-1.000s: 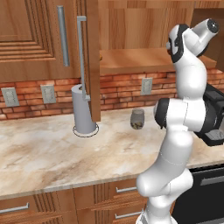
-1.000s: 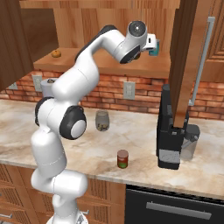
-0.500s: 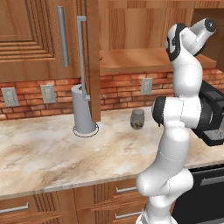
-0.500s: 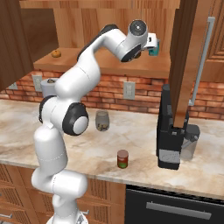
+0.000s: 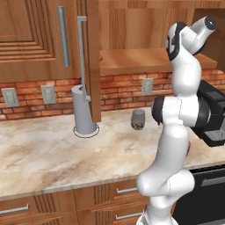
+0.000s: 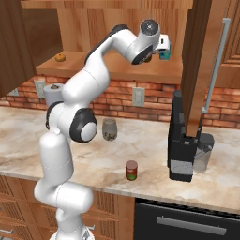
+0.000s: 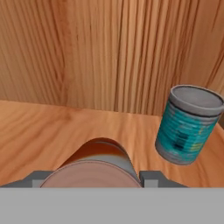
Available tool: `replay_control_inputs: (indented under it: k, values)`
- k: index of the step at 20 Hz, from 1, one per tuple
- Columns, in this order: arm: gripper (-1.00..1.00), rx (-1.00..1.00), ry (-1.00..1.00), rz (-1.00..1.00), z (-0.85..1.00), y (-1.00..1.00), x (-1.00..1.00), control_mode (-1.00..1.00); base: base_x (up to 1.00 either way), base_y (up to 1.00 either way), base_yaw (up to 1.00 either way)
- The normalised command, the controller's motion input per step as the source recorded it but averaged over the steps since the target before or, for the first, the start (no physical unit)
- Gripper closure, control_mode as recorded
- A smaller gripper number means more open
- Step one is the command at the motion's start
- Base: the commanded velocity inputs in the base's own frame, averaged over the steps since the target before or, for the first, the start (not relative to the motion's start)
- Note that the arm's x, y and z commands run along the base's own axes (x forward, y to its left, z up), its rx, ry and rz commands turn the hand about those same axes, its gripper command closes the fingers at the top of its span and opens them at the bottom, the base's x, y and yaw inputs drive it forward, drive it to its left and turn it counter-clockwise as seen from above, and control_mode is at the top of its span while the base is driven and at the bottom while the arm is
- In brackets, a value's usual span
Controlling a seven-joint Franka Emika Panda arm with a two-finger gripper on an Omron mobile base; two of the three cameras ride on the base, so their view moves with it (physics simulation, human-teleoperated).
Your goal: Pick the cans from the counter and place them in their designated side in the cabinet.
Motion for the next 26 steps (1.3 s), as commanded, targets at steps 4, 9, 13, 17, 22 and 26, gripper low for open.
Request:
replay_control_inputs:
  k: [4,9,13,17,22,26]
  values:
    - [1.00,0.00,0.06,0.00,-0.19,-0.04,0.17,-1.00,0.00,0.00,0.00]
    - [1.00,0.00,0.02,0.00,-0.20,-0.01,0.16,-1.00,0.00,0.00,0.00]
    - [-1.00,0.00,0.00,0.00,-0.22,0.00,0.16,-1.00,0.00,0.00,0.00]
    - [-1.00,0.00,0.00,0.00,-0.16,-0.10,0.11,-1.00,0.00,0.00,0.00]
    - [-1.00,0.00,-0.05,0.00,-0.14,-0.02,0.19,-1.00,0.00,0.00,0.00]
    - [-1.00,0.00,-0.06,0.00,-0.17,0.00,0.32,-1.00,0.00,0.00,0.00]
